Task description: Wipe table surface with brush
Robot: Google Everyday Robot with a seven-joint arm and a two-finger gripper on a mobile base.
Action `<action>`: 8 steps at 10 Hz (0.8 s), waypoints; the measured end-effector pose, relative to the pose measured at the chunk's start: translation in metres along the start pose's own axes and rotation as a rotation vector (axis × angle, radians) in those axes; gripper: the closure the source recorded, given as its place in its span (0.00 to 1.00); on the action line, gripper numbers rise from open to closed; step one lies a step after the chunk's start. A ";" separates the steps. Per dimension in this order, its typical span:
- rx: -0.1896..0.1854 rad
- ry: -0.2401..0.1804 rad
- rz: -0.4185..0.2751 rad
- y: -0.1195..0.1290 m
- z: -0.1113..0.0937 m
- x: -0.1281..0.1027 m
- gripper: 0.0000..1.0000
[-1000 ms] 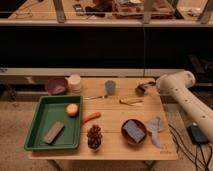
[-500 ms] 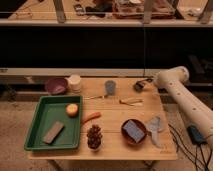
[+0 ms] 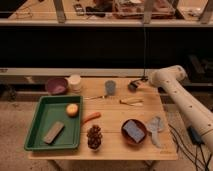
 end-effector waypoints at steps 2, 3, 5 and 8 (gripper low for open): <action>0.011 0.020 -0.016 -0.009 -0.010 0.005 1.00; 0.018 0.025 -0.028 -0.015 -0.016 0.006 1.00; 0.027 0.006 -0.038 -0.026 -0.031 -0.007 1.00; 0.021 -0.041 -0.019 -0.018 -0.038 -0.037 1.00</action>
